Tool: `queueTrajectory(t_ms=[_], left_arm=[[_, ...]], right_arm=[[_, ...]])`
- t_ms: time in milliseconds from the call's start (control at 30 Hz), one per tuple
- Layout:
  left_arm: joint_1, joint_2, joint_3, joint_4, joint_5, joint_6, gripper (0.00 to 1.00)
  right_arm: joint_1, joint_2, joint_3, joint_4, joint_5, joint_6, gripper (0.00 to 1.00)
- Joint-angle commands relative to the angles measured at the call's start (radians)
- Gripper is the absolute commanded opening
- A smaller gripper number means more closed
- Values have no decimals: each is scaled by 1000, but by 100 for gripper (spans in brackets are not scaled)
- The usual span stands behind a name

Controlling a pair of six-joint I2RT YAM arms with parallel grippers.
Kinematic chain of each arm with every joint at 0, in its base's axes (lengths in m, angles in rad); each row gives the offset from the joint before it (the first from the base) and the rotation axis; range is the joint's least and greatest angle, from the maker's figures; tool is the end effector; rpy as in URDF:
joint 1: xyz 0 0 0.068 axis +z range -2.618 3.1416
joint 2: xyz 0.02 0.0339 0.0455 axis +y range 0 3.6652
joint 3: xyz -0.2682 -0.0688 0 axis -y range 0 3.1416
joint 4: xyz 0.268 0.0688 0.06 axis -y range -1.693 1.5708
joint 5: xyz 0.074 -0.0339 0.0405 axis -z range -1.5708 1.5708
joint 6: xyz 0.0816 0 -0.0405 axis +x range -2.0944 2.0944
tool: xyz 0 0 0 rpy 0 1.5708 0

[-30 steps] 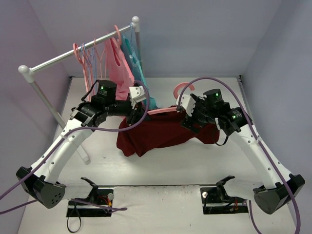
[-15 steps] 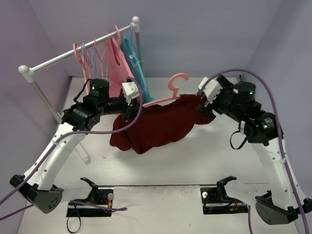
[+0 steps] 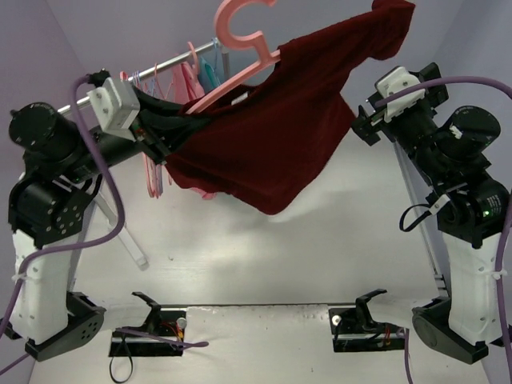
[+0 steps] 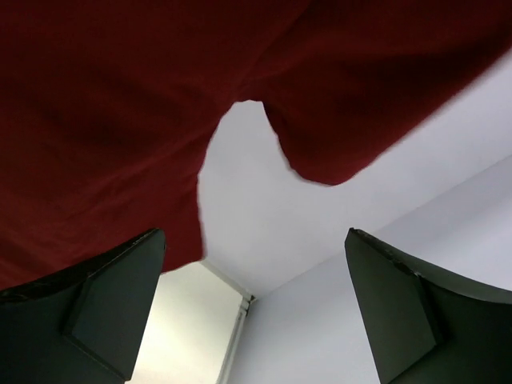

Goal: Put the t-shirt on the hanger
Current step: Place the hanger at the clothesline.

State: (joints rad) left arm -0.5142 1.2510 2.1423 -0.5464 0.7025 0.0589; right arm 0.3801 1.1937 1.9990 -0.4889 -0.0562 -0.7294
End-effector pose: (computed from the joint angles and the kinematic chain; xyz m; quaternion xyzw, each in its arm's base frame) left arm 0.1357 -0.1372 0.6604 0.4226 0.4386 -0.3662 0.7035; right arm 0.1946 0.0827 0.6460 -0.3283 0.4867 -0.1244 0.7999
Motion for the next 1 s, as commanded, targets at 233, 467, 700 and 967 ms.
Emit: queueTrajectory(t_ms=[233,467,700,967], left_arm=[[3,-60,-96,-110,-11,-48,0],[3,-227,-332,-236,-125,-94,0],[3,-455,-586,-392,-451,-140,0],[-3,-475,-537,-715,-599,-115,0]], right_arm=[[-1,-52,-161,226,-6,75,95],[-3,-121,-317,265,16,98,96],[-1,-146,-436,293,6,136,96],[-2,-106,-468,314,-17,148,96]])
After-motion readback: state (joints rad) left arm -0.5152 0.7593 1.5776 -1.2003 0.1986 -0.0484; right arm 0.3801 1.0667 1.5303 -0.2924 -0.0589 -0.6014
